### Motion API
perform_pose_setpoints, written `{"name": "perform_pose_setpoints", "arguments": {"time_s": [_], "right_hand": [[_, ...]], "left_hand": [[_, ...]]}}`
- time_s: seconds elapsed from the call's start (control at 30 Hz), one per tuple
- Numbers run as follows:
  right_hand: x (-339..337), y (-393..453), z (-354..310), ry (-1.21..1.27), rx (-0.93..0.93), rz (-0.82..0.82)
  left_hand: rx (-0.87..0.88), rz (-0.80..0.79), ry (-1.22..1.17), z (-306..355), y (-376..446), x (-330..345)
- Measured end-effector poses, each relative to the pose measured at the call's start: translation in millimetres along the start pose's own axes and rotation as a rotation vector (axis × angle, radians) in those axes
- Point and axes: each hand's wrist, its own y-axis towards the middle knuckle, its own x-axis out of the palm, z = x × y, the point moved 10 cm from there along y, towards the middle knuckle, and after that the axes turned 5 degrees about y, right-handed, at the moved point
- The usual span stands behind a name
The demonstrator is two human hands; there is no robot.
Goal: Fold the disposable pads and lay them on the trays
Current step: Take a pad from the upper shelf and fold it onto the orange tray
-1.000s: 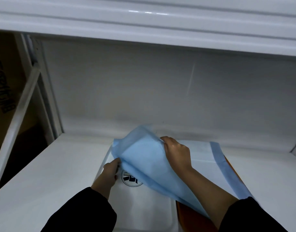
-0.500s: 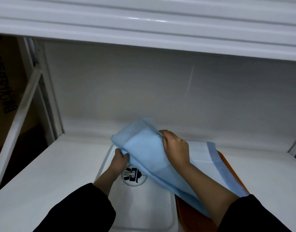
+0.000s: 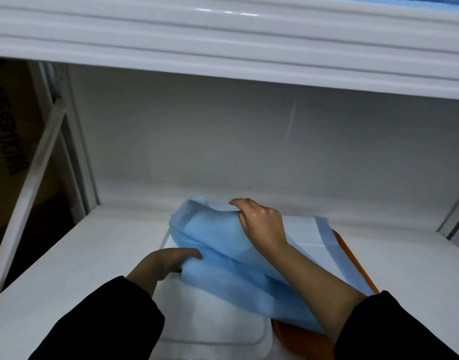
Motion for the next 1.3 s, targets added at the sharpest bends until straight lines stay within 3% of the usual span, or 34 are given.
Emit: {"name": "perform_pose_setpoints", "arguments": {"time_s": [0.07, 0.13, 0.2, 0.3, 0.43, 0.57, 0.67, 0.93, 1.07, 1.2, 1.3], "right_hand": [[6, -8, -8, -0.005, -0.015, -0.033], [10, -17, -16, 0.008, -0.021, -0.074], [15, -25, -24, -0.008, -0.022, -0.125], [18, -32, -29, -0.028, -0.014, -0.189], [17, -33, -25, -0.044, 0.027, -0.245], [11, -31, -17, -0.051, 0.102, -0.254], [3, -29, -12, 0.022, 0.165, -0.219], [7, -49, -15, 0.108, 0.289, -0.407], [10, -63, -25, 0.117, 0.293, -0.45], [9, -64, -27, 0.116, 0.287, -0.446], [1, -51, -26, 0.099, 0.263, -0.386]], "left_hand": [[0.091, -0.065, 0.058, -1, -4, 5], [0.144, 0.005, 0.049, -4, -13, -1], [0.165, 0.049, 0.066, -10, -20, -4], [0.169, -0.015, 0.073, -14, -27, 4], [0.107, 0.077, 0.021, -13, -42, -2], [-0.111, 0.157, -0.157, -41, -43, -19], [-0.077, 0.221, -0.322, -46, -46, -29], [-0.215, 0.012, -0.217, -89, -83, 0], [-0.129, -0.155, -0.192, -82, -98, 21], [0.081, 0.049, -0.253, -49, -106, 18], [0.147, 0.095, -0.424, -18, -110, 18]]}}
